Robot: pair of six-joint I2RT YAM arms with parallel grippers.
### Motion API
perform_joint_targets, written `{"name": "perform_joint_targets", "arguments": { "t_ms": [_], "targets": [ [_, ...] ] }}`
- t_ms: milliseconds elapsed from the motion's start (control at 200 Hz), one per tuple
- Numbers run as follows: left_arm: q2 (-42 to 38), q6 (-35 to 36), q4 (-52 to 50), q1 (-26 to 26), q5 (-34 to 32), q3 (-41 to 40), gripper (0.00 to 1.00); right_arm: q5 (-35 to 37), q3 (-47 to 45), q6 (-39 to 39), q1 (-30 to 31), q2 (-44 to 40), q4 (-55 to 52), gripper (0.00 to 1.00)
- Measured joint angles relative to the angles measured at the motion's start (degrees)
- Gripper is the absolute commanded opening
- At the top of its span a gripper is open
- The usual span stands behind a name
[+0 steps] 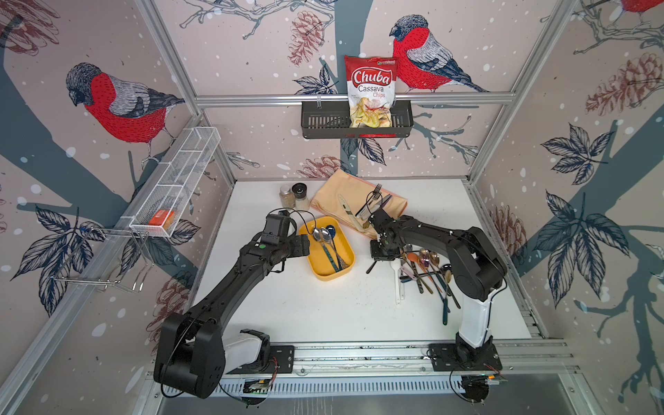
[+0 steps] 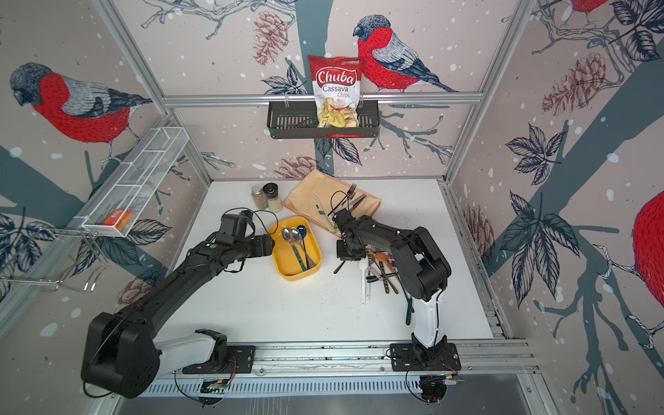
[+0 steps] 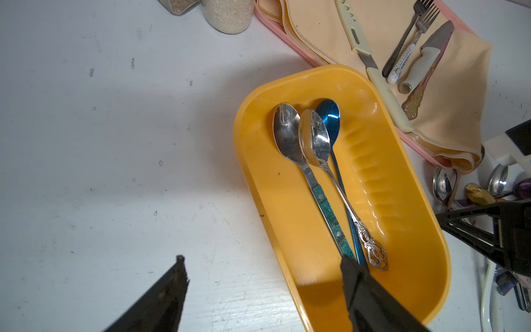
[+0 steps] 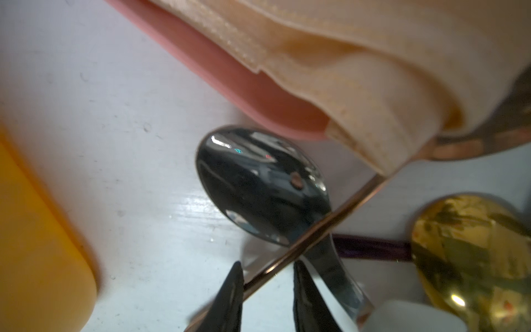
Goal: Put the spoon into the storage box
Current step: Pick up the spoon from the center of the board.
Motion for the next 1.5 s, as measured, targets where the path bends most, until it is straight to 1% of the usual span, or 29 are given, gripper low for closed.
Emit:
{"name": "perform_joint_targets", "arguments": {
  "t_ms": [125,360,836,1031,1496],
  "targets": [
    [0.0,0.0,0.0,0.0,0.0,0.0,0.85,0.0,-2.5,0.0,-0.2,-1.5,2.4,0.27],
    [0.1,0.0,0.0,0.0,0.0,0.0,0.86,0.0,-6.0,0.2,-0.5,-3.7,5.1,0.19],
    [0.3,0.0,0.0,0.0,0.3,0.0,0.86,0.1,-9.6,1.5,-0.9,-6.8,3.6,0.13],
    [0.6,0.0,0.0,0.0,0.3,0.1,0.86,-1.0,-11.7,2.3,-1.3,-9.1,2.3,0.1],
    [1.2,0.0,0.2,0.0,0.5,0.9,0.85,-1.5,-12.6,2.9,-1.5,-12.9,0.6,0.04]
  ]
}}
